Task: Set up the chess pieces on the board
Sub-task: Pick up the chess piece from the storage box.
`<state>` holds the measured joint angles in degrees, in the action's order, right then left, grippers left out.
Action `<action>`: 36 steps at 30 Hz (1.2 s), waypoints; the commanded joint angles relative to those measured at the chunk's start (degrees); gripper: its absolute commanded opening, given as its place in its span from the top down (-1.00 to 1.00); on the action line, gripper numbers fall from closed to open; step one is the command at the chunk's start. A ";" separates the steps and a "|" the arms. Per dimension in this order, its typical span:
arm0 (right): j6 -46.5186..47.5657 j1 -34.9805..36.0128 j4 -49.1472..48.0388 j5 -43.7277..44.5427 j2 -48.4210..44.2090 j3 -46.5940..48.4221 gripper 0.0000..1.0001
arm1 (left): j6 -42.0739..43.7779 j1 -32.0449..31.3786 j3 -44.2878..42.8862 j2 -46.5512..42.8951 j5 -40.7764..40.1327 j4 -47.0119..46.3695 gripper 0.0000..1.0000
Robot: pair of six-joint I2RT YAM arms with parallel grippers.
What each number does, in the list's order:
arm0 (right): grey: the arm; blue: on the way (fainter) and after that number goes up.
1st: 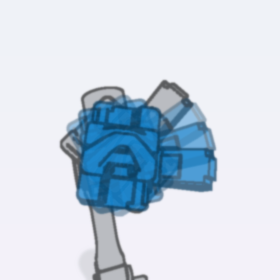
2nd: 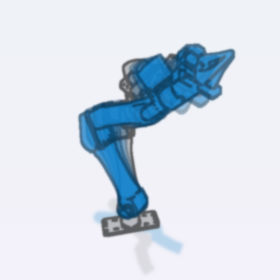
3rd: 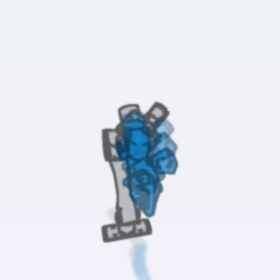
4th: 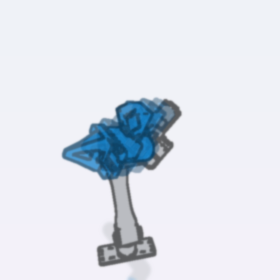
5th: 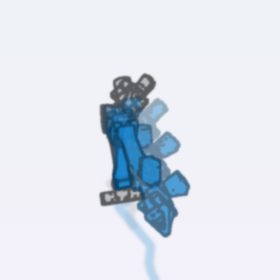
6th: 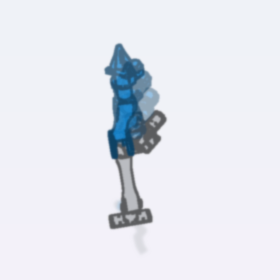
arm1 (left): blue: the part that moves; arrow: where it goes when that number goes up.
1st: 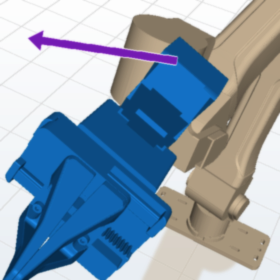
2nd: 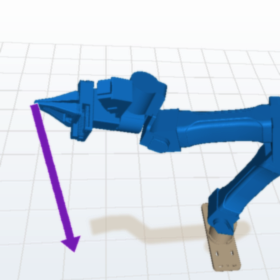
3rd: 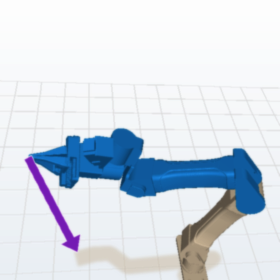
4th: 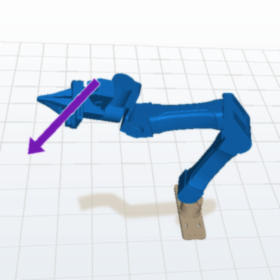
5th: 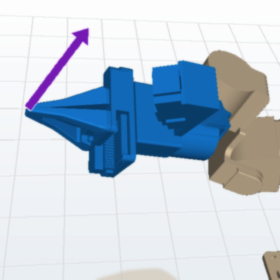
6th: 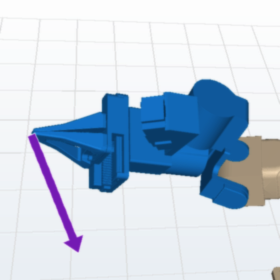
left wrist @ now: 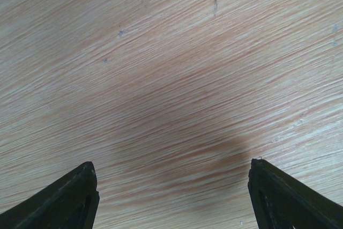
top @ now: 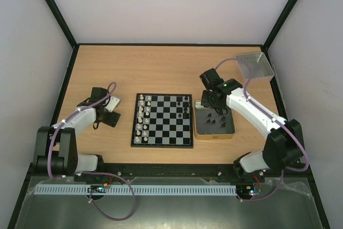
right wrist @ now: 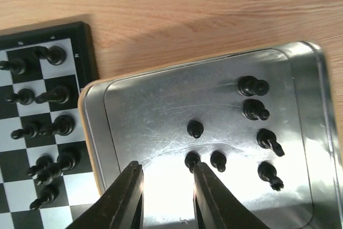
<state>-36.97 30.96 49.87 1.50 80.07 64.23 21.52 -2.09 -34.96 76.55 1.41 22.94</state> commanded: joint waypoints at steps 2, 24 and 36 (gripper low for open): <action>4.20 -2.82 -0.37 -6.70 5.55 -0.71 0.51 | -0.25 -0.78 0.96 -1.12 -0.71 -0.06 -0.53; 2.88 -4.55 -4.44 -5.82 10.73 -3.73 0.50 | -0.03 -1.52 1.34 -2.11 -0.59 0.02 -0.54; 2.60 -6.97 -6.88 -6.41 11.04 -6.88 0.43 | -0.14 -2.70 1.38 -1.58 -1.01 -0.09 -0.53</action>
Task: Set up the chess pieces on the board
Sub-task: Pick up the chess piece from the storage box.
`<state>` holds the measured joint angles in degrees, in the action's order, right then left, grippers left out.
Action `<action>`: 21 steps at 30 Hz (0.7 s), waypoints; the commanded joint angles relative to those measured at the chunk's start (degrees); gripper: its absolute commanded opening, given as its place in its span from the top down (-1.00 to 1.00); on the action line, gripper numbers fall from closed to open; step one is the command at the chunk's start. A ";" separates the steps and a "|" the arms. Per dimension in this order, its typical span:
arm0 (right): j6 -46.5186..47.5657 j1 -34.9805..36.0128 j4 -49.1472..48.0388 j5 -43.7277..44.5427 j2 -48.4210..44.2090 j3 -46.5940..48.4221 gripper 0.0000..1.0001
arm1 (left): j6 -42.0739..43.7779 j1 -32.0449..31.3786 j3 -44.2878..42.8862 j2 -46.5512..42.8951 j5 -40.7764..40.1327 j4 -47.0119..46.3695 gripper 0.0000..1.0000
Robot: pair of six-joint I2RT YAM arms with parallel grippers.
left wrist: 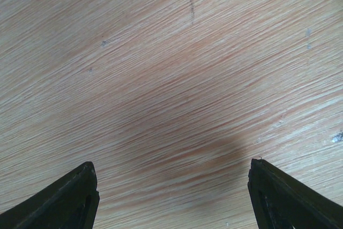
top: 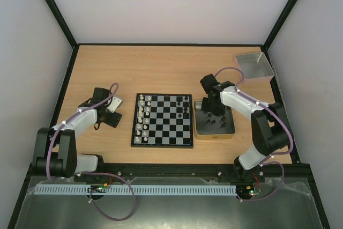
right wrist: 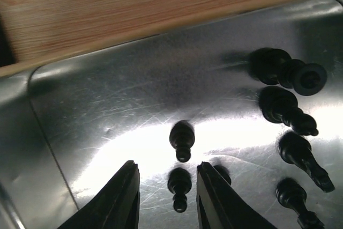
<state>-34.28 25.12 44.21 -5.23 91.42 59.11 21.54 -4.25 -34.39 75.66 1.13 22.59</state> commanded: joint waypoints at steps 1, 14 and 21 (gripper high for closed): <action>-0.08 -1.35 -1.56 0.16 0.04 -2.07 0.43 | -0.25 -0.73 0.86 -0.76 -0.92 0.24 -0.53; 0.03 -2.35 -3.78 -2.33 3.99 -2.27 0.46 | -1.20 -3.83 0.78 -0.68 -2.89 -0.20 -0.53; -0.17 -2.88 -3.95 -1.97 5.16 -2.31 0.48 | -1.11 -3.83 0.83 -1.04 -2.80 -0.23 -0.53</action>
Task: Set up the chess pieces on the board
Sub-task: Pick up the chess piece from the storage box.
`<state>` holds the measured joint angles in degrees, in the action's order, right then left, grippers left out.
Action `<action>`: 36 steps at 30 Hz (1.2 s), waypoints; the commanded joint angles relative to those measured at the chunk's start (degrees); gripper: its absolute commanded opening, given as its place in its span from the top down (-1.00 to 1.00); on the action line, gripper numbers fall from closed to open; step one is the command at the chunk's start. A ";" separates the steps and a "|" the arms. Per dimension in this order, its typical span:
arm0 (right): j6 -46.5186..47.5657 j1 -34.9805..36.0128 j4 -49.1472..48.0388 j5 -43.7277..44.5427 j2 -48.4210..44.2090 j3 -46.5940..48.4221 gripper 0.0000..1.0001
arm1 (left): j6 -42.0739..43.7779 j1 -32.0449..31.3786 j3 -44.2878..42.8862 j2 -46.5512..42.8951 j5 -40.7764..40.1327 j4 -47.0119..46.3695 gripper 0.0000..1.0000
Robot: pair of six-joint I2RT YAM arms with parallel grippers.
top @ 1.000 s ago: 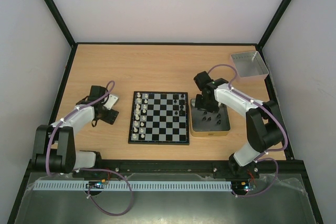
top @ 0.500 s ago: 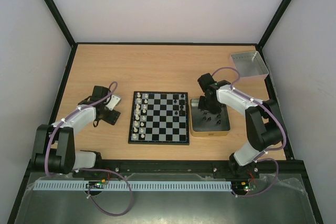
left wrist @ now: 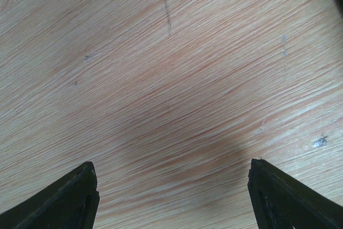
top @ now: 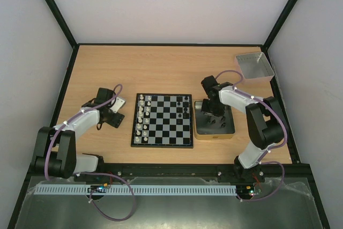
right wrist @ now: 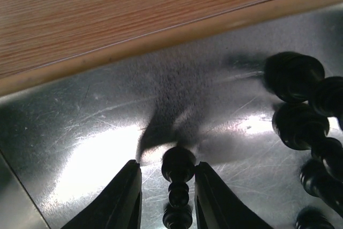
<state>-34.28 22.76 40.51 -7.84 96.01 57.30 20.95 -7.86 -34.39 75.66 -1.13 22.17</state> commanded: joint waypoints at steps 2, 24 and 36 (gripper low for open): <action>-0.41 -0.66 -0.59 0.58 0.61 -0.68 0.49 | -0.56 -0.23 0.81 -1.04 -0.59 0.21 -0.53; -1.43 -0.88 -1.87 -0.56 2.71 -2.25 0.71 | -0.69 -0.23 0.88 -1.52 -0.81 0.21 -0.53; -1.27 -0.83 0.39 1.35 0.21 -1.01 0.78 | -0.87 -0.14 1.03 -1.29 -1.13 -0.07 -0.53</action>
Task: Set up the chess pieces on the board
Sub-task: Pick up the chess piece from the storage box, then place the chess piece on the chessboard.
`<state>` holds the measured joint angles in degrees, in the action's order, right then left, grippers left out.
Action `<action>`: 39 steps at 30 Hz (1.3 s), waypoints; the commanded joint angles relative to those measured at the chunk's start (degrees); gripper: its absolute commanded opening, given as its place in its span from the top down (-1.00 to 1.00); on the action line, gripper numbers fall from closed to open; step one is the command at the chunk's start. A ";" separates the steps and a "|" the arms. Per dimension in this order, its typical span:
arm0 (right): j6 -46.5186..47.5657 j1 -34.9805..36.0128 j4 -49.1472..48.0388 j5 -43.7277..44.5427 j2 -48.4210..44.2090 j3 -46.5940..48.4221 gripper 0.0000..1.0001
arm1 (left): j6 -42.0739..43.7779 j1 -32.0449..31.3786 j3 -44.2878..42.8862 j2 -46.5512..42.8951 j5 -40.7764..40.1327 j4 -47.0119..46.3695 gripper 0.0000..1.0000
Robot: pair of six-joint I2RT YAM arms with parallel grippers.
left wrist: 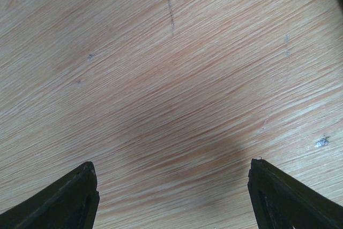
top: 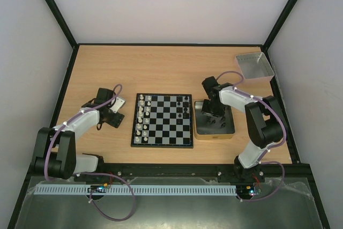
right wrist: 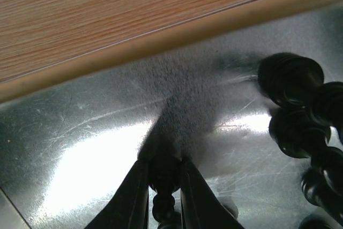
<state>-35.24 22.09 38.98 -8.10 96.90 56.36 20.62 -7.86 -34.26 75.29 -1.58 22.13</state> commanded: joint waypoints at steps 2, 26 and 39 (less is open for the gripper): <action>-0.29 0.04 3.24 3.29 -2.29 0.66 0.78 | -0.60 -0.06 0.88 -0.85 -0.82 -0.12 -0.53; -12.04 28.43 13.23 8.17 -8.15 12.60 0.77 | -0.89 1.24 1.17 -0.90 -1.49 -0.53 -0.53; -13.08 32.67 5.90 3.24 -4.87 6.08 0.76 | -0.67 2.22 1.24 -1.03 -0.99 -0.67 -0.53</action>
<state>-47.62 54.46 47.18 -3.55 90.45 65.01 20.29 -6.31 -33.87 75.29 -2.61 21.32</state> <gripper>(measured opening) 0.119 0.765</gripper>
